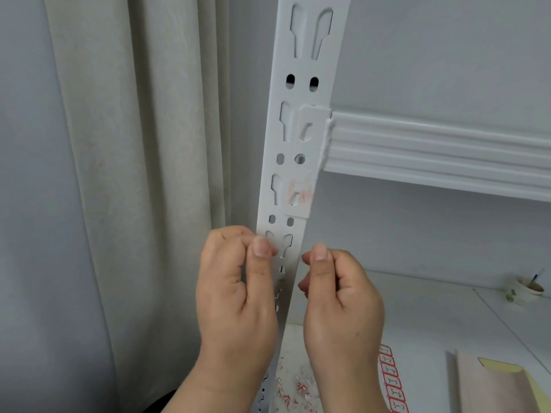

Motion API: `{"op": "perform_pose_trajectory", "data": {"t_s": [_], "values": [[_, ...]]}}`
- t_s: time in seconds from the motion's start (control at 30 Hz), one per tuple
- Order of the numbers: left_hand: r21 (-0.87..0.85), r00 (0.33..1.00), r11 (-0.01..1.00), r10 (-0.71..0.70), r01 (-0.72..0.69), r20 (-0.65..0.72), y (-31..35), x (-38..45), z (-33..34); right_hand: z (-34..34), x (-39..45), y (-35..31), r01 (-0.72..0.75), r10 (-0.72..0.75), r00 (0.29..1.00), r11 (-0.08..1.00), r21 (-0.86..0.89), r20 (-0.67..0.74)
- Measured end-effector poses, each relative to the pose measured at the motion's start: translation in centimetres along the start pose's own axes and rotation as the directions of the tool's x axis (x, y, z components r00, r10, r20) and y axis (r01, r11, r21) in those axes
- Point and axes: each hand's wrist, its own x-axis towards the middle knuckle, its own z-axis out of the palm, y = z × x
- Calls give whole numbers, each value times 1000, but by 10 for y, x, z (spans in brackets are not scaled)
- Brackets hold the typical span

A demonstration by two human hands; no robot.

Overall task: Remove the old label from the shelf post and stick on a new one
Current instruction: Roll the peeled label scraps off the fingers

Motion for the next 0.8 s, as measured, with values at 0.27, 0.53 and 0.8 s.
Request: {"op": "perform_pose_trajectory", "data": {"t_s": [0.27,0.53,0.8], "values": [[63,995,997,48,-53,82,-3,-8,3,-5,1,6,-32,33,999,999,18,-16],[73,983,997,-16,2,182,-1,-10,1,-3,-3,8,90,-90,996,993,-73,0],[73,977,996,-58,44,205,1,-8,0,-4,-3,7,64,-64,998,997,-49,-7]]}}
